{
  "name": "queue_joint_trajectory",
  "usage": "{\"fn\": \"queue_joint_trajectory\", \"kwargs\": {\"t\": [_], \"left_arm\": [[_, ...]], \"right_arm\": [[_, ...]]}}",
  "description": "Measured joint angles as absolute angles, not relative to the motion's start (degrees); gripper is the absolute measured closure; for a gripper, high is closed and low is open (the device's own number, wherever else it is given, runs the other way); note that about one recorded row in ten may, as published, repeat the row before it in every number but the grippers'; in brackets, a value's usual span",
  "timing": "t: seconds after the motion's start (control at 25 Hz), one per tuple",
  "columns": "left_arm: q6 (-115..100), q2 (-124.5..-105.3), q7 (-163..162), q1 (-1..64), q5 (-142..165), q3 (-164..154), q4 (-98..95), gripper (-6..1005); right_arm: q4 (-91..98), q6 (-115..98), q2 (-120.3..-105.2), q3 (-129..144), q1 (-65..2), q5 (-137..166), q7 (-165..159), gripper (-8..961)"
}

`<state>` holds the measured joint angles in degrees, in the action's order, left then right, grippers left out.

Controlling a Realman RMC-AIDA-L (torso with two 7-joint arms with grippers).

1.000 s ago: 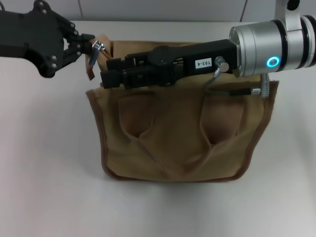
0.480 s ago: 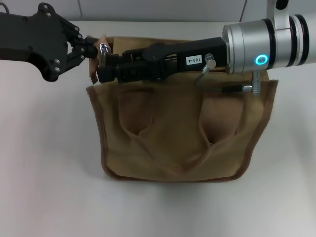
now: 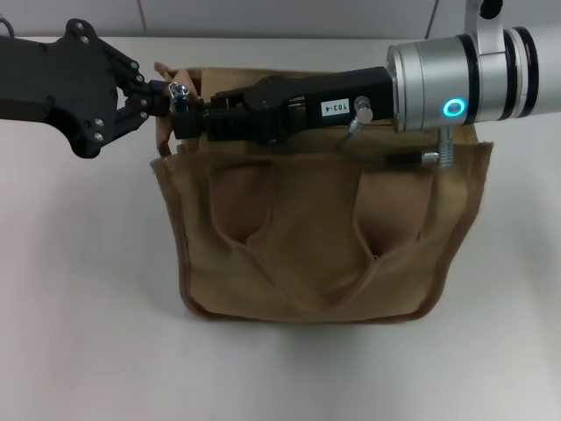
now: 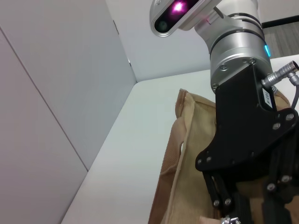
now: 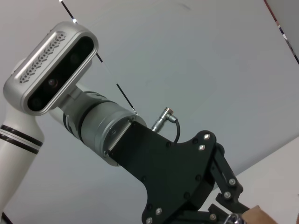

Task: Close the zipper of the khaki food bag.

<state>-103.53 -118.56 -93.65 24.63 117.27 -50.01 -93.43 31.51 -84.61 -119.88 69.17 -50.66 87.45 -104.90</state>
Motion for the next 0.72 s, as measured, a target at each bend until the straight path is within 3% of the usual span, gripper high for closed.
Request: {"fn": "queue_joint_trajectory", "kwargs": {"t": [0.6,0.72], "left_arm": [[-103.1,-118.56,-93.1,24.0,117.2,-49.5,-92.9,961],[-102.5,-118.56,-93.0,23.7,117.2,-49.5,-92.6,961]], "right_arm": [[31.5,-85.4,-119.88,69.4,-48.8,86.0,-101.2,957],[31.7,-86.1,-119.88,69.4,-47.7,84.8,-99.6,955]]}}
